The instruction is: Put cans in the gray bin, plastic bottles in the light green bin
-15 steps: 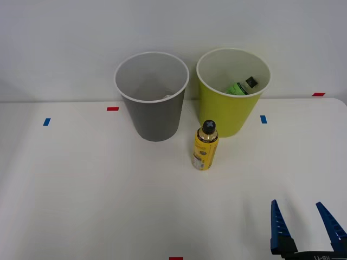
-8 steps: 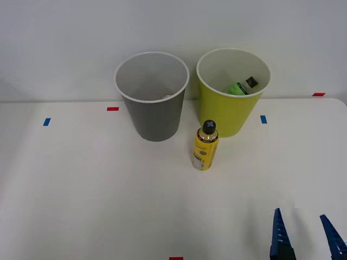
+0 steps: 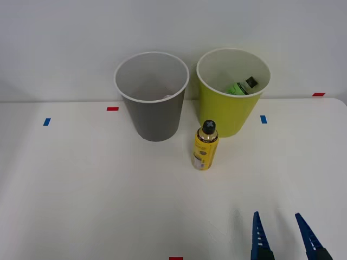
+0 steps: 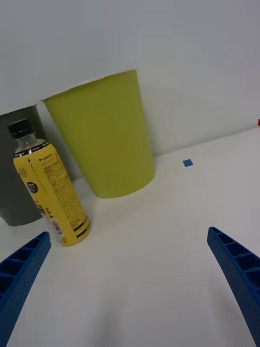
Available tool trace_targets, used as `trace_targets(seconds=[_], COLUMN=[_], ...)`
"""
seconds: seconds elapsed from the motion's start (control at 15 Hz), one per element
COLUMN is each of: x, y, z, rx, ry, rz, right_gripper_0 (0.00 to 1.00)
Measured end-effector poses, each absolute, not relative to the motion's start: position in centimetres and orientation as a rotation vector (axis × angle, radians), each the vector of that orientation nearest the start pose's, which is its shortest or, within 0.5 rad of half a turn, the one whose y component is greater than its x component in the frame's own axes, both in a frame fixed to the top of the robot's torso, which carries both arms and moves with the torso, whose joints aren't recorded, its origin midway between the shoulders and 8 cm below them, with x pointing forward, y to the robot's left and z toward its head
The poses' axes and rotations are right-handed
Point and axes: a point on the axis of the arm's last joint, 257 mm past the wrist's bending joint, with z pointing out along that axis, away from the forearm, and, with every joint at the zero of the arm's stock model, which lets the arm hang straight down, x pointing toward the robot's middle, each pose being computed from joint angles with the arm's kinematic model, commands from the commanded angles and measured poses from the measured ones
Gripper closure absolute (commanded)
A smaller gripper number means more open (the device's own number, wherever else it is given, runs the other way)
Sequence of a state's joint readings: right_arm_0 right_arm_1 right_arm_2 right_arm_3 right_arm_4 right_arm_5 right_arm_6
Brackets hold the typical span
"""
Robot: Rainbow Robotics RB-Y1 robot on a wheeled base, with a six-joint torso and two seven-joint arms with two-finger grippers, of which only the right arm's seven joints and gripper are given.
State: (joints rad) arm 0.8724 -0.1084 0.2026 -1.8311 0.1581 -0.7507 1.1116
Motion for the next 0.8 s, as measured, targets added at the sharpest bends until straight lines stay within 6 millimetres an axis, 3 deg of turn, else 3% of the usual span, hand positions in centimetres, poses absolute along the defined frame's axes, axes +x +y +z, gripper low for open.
trace_targets(seconds=[0.4, 0.8], x=[24.3, 23.4], y=[-20.3, -19.5], z=[-26.8, -26.5], rx=[0.092, 0.135], ry=[1.482, 1.464], rz=[0.358, 0.328], right_gripper_0=[0.0, 0.0])
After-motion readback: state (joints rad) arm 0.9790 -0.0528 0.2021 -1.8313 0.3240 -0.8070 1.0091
